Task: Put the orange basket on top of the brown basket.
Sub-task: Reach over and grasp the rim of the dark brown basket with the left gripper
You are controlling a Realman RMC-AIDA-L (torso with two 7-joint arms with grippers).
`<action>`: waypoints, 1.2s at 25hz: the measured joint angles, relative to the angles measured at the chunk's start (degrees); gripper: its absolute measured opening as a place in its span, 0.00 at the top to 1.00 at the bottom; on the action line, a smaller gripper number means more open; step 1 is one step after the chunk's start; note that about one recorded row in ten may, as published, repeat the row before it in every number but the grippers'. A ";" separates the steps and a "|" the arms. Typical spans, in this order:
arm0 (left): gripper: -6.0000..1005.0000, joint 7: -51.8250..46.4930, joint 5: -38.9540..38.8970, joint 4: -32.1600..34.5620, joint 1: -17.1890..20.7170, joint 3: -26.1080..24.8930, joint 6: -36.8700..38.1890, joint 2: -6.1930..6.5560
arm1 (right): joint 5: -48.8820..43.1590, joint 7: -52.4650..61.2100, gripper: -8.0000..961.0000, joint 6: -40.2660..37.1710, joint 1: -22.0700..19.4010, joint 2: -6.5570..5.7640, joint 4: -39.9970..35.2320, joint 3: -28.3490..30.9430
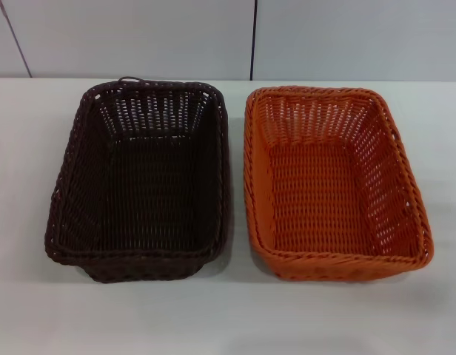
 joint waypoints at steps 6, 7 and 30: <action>0.21 1.67 0.08 -0.57 -0.21 0.01 -0.12 -0.01 | 0.00 0.00 0.27 -0.04 -0.35 0.10 0.00 0.00; 0.21 1.60 0.10 -0.45 -0.23 -0.05 -0.17 -0.04 | 0.00 0.00 0.27 -0.01 -0.45 0.12 0.00 0.00; 0.21 5.36 22.45 -71.47 16.48 -23.36 -85.12 6.71 | -0.07 0.01 0.27 -0.45 -0.54 0.07 0.29 -0.23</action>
